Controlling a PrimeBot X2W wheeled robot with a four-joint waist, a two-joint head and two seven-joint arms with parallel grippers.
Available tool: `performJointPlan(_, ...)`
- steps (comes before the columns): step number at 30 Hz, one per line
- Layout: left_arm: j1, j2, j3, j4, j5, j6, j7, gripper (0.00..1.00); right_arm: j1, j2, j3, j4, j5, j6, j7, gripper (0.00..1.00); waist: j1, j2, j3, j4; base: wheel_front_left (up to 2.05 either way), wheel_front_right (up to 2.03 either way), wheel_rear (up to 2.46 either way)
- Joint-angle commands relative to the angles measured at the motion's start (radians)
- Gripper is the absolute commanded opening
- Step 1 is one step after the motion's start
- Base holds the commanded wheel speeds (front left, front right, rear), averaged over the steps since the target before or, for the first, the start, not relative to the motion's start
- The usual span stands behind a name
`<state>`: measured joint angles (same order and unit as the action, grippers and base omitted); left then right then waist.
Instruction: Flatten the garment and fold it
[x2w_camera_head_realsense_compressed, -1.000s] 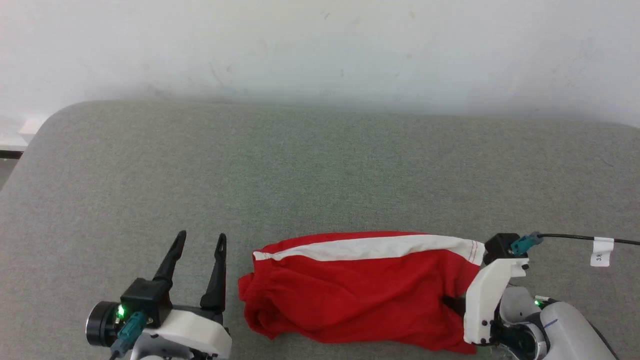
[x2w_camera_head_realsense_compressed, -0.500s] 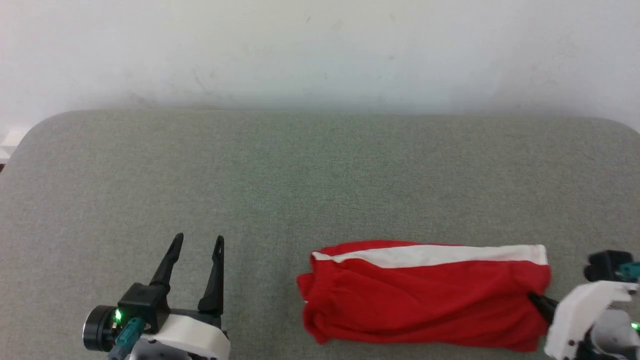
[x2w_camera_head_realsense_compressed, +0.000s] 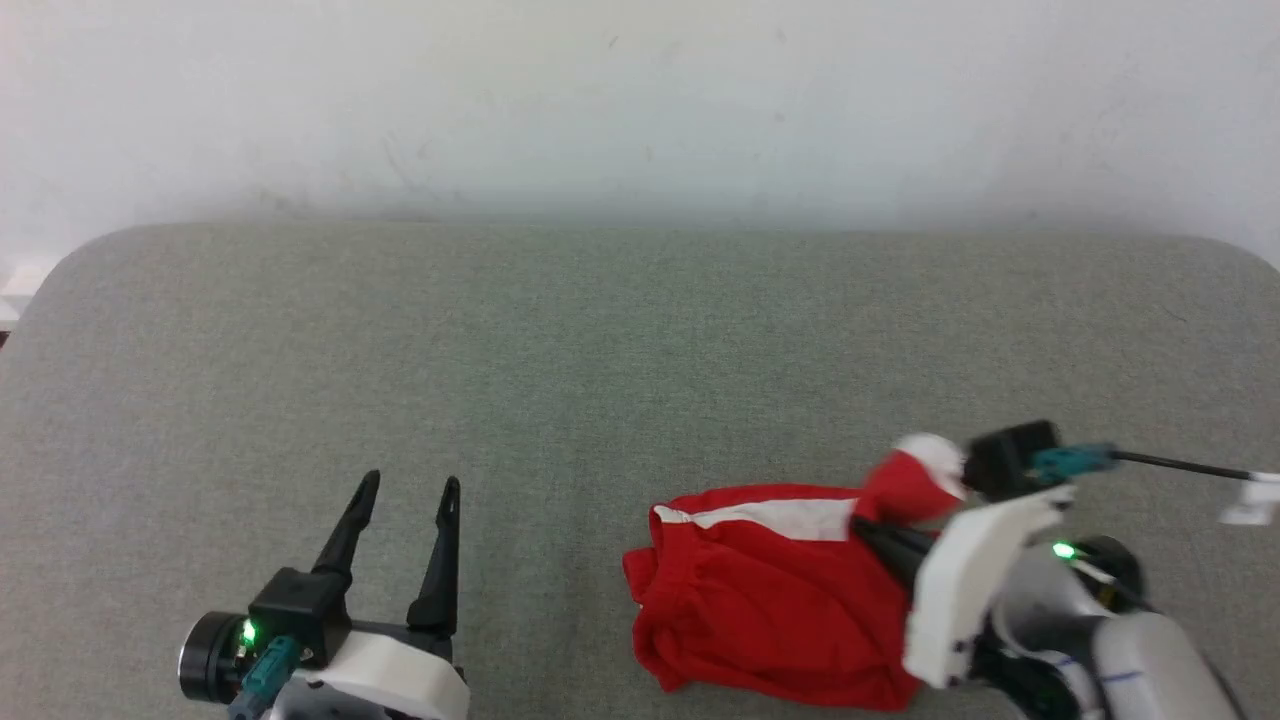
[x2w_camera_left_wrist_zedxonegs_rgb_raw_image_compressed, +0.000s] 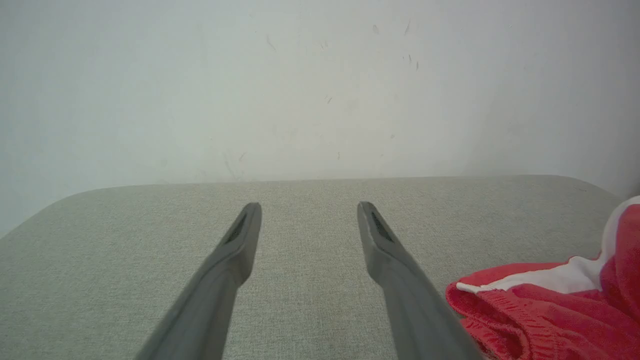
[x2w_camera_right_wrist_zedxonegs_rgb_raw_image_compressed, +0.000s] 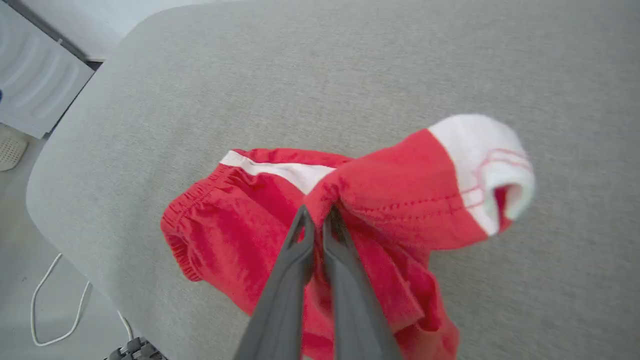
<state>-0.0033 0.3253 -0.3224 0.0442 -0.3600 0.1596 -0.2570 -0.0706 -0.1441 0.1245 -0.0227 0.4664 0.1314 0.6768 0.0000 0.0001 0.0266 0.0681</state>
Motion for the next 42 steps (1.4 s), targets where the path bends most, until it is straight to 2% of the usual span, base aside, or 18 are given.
performJointPlan(1,-0.012,0.0,-0.003,0.004,0.001,-0.006,-0.005,1.0,-0.031,0.02,0.033,0.006,0.012,-0.001,-0.009,0.0,0.0,-0.0001,-0.003,0.008,0.0,0.0,0.0)
performJointPlan(8,-0.031,-0.012,-0.02,0.019,-0.001,-0.014,-0.004,1.0,-0.124,0.085,0.251,0.149,0.076,-0.001,-0.09,0.0,0.0,-0.0001,0.0,0.055,0.0,0.0,0.0)
performJointPlan(9,-0.033,-0.014,-0.022,0.021,-0.002,-0.015,-0.004,1.0,-0.129,0.087,0.272,0.175,0.079,-0.001,-0.105,0.21,0.0,-0.0001,0.002,0.062,0.0,0.0,0.0)
performJointPlan(10,-0.034,-0.017,-0.023,0.023,-0.002,-0.015,-0.004,1.0,-0.134,0.089,0.292,0.2,0.083,-0.001,-0.121,0.47,0.0,-0.0001,0.003,0.067,0.0,0.0,0.0)
performJointPlan(11,-0.035,-0.019,-0.024,0.025,-0.003,-0.014,-0.004,1.0,-0.138,0.091,0.311,0.221,0.088,-0.001,-0.138,0.96,0.0,-0.0001,0.006,0.072,0.0,0.0,0.0)
performJointPlan(12,-0.035,-0.021,-0.024,0.027,-0.004,-0.014,-0.004,1.0,-0.145,0.091,0.328,0.236,0.085,-0.001,-0.158,1.0,0.0,-0.0001,0.008,0.075,0.0,0.0,0.0)
performJointPlan(17,-0.026,-0.026,-0.015,0.028,-0.003,-0.008,-0.005,1.0,-0.179,0.09,0.402,0.239,0.065,-0.001,-0.252,1.0,0.0,-0.0001,0.013,0.069,0.0,0.0,0.0)
performJointPlan(21,-0.018,-0.029,-0.001,0.026,-0.001,-0.002,-0.005,1.0,-0.189,0.047,0.431,0.133,0.036,-0.001,-0.326,1.0,0.0,-0.0001,0.013,0.048,0.0,0.0,0.0)
performJointPlan(23,-0.014,-0.03,0.006,0.025,0.0,0.002,-0.005,1.0,-0.181,0.023,0.403,0.066,0.001,-0.001,-0.375,1.0,0.0,-0.0001,0.011,0.035,0.0,0.0,0.0)
performJointPlan(29,-0.005,-0.033,0.024,0.02,0.004,0.013,-0.005,1.0,-0.074,0.012,0.19,-0.086,-0.144,-0.001,-0.474,1.0,0.0,-0.0001,-0.001,0.002,0.0,0.0,0.0)
performJointPlan(34,0.008,-0.038,0.041,0.012,0.002,0.021,-0.005,1.0,0.037,0.029,-0.023,-0.151,-0.21,-0.001,-0.477,1.0,0.0,-0.0001,-0.01,-0.016,0.0,0.0,0.0)
performJointPlan(39,0.019,-0.041,0.059,0.003,0.002,0.027,-0.005,1.0,0.115,0.055,-0.217,-0.176,-0.233,-0.001,-0.461,1.0,0.0,-0.0001,-0.012,-0.026,0.0,0.0,0.0)
performJointPlan(42,0.025,-0.044,0.068,-0.002,0.002,0.031,-0.005,1.0,0.137,0.064,-0.294,-0.137,-0.196,-0.001,-0.416,1.0,0.0,-0.0001,-0.011,-0.03,0.0,0.0,0.0)
